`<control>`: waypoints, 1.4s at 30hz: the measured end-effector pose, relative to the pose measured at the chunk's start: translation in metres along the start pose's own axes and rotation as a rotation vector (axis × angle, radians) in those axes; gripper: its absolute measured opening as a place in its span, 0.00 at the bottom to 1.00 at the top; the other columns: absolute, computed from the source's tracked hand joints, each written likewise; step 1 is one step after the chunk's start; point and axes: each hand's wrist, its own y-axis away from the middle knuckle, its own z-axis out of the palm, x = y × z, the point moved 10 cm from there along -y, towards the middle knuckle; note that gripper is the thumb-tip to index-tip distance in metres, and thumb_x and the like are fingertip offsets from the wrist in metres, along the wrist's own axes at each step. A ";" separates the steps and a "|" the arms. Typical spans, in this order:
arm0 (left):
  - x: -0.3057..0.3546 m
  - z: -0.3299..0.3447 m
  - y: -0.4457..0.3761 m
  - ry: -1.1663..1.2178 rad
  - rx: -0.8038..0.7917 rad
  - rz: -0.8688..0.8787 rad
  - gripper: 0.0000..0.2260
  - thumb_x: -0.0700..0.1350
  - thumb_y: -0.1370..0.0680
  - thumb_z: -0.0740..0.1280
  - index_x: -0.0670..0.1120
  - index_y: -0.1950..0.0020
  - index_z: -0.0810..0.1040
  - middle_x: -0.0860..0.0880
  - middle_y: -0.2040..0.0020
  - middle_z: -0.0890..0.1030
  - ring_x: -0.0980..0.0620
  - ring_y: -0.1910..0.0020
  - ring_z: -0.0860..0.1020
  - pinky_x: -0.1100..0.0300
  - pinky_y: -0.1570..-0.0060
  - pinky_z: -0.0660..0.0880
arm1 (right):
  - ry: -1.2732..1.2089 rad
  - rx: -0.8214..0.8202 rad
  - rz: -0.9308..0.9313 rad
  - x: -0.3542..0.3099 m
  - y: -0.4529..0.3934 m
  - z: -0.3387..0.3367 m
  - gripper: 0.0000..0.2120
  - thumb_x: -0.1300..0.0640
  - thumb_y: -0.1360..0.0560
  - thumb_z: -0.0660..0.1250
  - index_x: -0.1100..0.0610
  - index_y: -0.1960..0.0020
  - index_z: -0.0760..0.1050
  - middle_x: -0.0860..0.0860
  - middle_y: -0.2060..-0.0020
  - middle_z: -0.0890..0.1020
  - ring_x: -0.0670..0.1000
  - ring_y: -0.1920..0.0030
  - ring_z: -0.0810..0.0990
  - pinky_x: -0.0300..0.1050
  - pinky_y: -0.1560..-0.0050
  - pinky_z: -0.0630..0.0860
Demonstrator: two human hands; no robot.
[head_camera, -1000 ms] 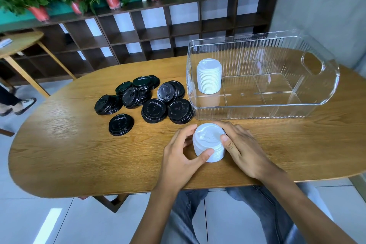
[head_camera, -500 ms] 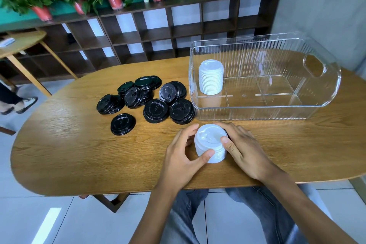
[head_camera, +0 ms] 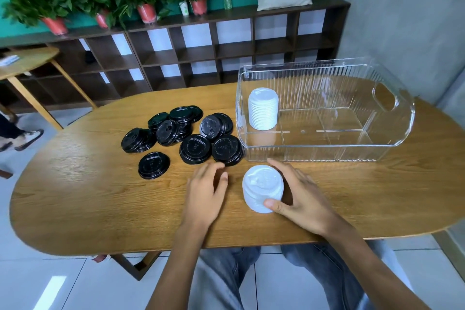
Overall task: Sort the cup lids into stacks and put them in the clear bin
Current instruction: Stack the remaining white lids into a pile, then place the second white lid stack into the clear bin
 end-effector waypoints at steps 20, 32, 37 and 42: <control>0.002 0.010 0.002 -0.226 -0.032 0.047 0.09 0.47 0.19 0.68 0.50 0.40 0.82 0.55 0.38 0.79 0.50 0.39 0.73 0.49 0.38 0.70 | -0.124 0.179 0.017 -0.010 -0.001 -0.057 0.42 0.34 0.39 0.76 0.28 0.30 0.59 0.25 0.35 0.69 0.31 0.33 0.67 0.33 0.36 0.65; -0.004 0.013 -0.002 -0.216 -0.024 0.030 0.11 0.51 0.18 0.65 0.54 0.37 0.81 0.59 0.36 0.76 0.55 0.37 0.71 0.54 0.36 0.68 | -0.016 0.357 0.296 0.074 -0.113 -0.165 0.38 0.48 0.32 0.80 0.53 0.29 0.66 0.51 0.42 0.79 0.55 0.39 0.77 0.44 0.43 0.72; -0.007 0.017 -0.002 -0.222 -0.054 0.012 0.12 0.53 0.17 0.62 0.57 0.35 0.78 0.62 0.35 0.73 0.58 0.35 0.68 0.56 0.34 0.66 | 0.015 0.264 0.412 0.104 -0.139 -0.140 0.38 0.48 0.30 0.78 0.56 0.28 0.62 0.55 0.37 0.76 0.58 0.36 0.74 0.45 0.45 0.69; -0.007 0.017 -0.003 -0.216 -0.047 0.003 0.12 0.53 0.17 0.63 0.57 0.35 0.79 0.62 0.35 0.74 0.57 0.35 0.69 0.55 0.35 0.66 | 0.088 0.212 0.464 0.117 -0.147 -0.132 0.37 0.48 0.29 0.78 0.59 0.30 0.62 0.56 0.38 0.76 0.58 0.37 0.75 0.45 0.48 0.68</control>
